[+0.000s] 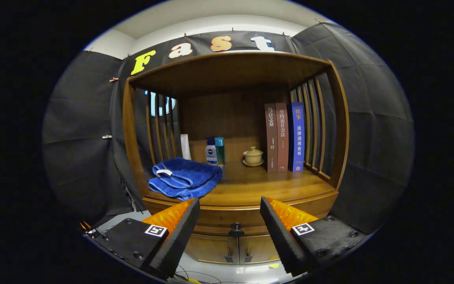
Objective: Pull open the drawer, take out the items inside it, and place them on the countertop above the cabinet.
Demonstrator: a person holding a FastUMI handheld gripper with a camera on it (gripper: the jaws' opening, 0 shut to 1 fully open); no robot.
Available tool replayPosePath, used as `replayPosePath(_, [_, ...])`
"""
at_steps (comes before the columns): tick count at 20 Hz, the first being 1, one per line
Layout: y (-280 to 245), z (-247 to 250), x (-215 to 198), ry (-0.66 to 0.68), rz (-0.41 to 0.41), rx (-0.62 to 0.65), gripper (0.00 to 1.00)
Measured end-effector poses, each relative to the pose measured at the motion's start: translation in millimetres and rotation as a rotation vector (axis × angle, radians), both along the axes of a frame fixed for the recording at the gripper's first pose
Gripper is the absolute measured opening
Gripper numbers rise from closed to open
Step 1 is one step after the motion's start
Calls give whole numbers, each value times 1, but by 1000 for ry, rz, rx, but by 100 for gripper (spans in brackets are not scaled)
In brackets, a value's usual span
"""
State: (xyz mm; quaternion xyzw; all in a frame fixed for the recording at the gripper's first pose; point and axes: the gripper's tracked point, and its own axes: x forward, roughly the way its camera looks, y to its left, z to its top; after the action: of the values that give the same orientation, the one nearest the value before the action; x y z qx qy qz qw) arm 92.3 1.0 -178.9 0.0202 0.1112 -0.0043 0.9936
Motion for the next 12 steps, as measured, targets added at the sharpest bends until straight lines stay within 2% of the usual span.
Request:
replayPosePath(7, [-10,-86,35,104,-40,30,100])
replayPosePath(12, [-10,-129,52,150,-48,27,100])
